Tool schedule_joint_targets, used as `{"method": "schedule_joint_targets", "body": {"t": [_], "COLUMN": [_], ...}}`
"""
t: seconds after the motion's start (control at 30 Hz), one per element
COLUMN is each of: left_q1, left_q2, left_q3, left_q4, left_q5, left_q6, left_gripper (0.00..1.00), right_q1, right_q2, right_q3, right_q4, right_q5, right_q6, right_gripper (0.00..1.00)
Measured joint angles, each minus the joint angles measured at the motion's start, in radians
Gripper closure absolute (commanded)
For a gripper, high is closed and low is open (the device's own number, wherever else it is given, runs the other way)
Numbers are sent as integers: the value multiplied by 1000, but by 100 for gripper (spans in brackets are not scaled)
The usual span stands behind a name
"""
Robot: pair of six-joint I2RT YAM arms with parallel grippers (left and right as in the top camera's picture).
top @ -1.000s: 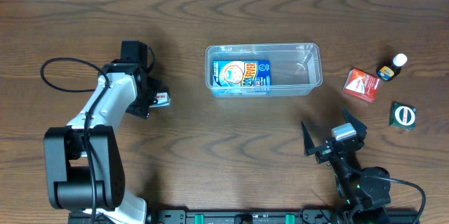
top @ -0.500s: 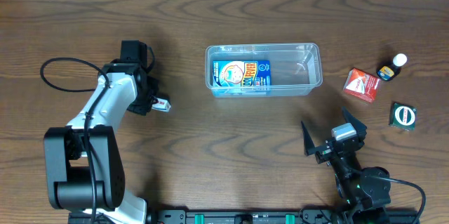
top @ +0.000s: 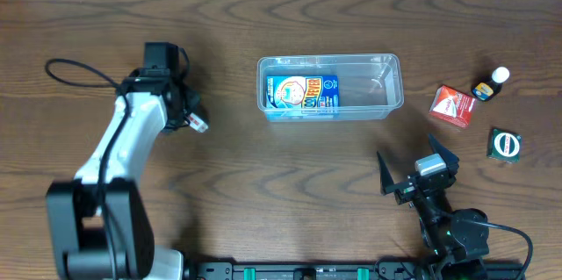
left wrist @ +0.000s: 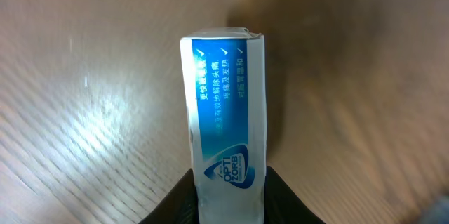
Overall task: Pack container
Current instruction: 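Move the left gripper to the white Panadol box and grasp it, then carry the white box with the left gripper over the container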
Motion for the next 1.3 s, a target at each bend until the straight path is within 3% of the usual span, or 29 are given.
{"method": "schedule_joint_targets", "body": {"t": [0.23, 0.47, 0.7, 1.0, 1.13, 1.3], "left_q1": [0, -12, -156, -360, -401, -413], "left_q2": [-237, -383, -378, -353, -321, -234], "left_q3": [6, 14, 14, 14, 16, 76], "left_q4": [113, 249, 306, 325, 359, 353], "left_q5": [81, 303, 470, 517, 521, 521], "left_q6": [278, 409, 559, 765, 808, 840], "left_gripper": [73, 77, 77, 78, 92, 92], "right_q1": [0, 0, 0, 0, 0, 0], "right_q2": [0, 0, 0, 0, 0, 0], "right_q3": [0, 0, 0, 0, 0, 0], "right_q4": [0, 0, 0, 0, 0, 0], "right_q5": [0, 0, 0, 0, 0, 0], "right_q6": [0, 0, 0, 0, 0, 0], "right_gripper": [1, 1, 1, 1, 1, 1]}}
